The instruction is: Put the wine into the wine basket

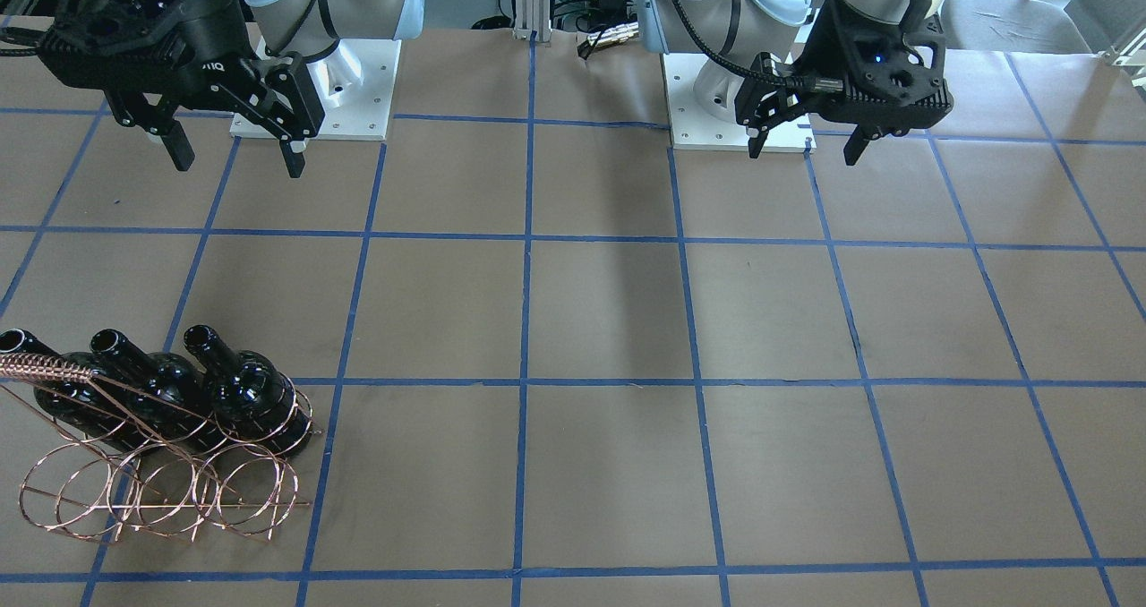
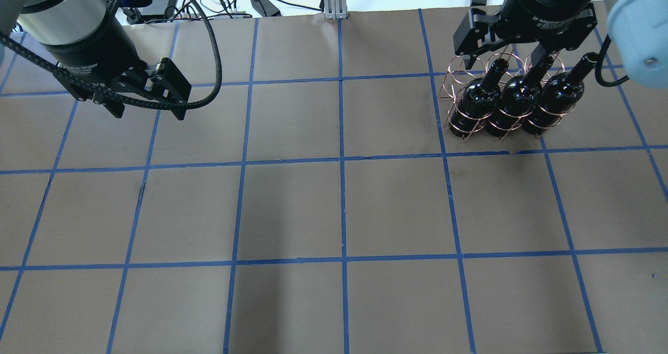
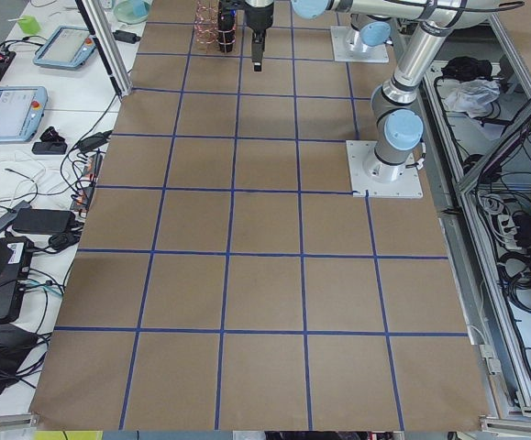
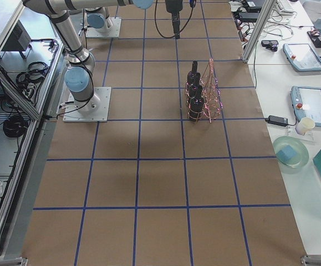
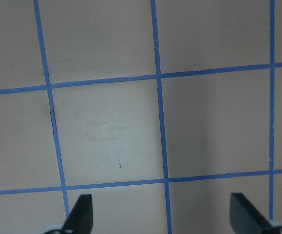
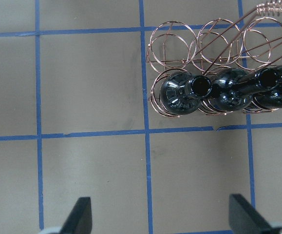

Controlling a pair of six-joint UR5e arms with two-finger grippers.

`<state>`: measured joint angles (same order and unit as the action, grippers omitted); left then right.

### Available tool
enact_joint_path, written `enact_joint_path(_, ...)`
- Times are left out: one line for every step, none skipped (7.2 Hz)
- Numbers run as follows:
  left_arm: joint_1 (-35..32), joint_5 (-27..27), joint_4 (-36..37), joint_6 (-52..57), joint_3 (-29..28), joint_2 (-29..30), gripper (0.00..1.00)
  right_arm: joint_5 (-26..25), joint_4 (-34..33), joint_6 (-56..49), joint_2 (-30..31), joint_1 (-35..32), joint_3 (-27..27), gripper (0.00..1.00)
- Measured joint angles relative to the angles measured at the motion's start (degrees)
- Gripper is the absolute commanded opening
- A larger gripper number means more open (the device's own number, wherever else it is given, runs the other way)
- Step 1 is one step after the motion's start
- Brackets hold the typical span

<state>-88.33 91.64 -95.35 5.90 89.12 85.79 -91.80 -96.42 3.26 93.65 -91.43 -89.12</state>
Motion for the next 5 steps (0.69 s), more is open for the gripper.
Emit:
enact_joint_path(0.0, 0.1, 0.0, 0.0, 0.1, -0.1, 1.0, 0.8, 0.1, 0.1, 0.1, 0.2, -0.3, 1.0)
enact_joint_path(0.0, 0.1, 0.0, 0.0, 0.3, -0.2, 1.0, 1.8, 0.2, 0.2, 0.1, 0.3, -0.3, 1.0)
enact_joint_path(0.0, 0.1, 0.0, 0.0, 0.5, -0.2, 1.0, 2.5, 0.3, 0.2, 0.0, 0.6, -0.1, 1.0)
enact_joint_path(0.0, 0.2, 0.0, 0.0, 0.7, -0.3, 1.0, 3.3, 1.3, 0.3, -0.1, 1.2, 0.3, 1.0)
enact_joint_path(0.0, 0.3, 0.0, 0.0, 0.7, -0.4, 1.0, 4.1, 2.9, 0.3, -0.1, 1.8, 0.7, 1.0)
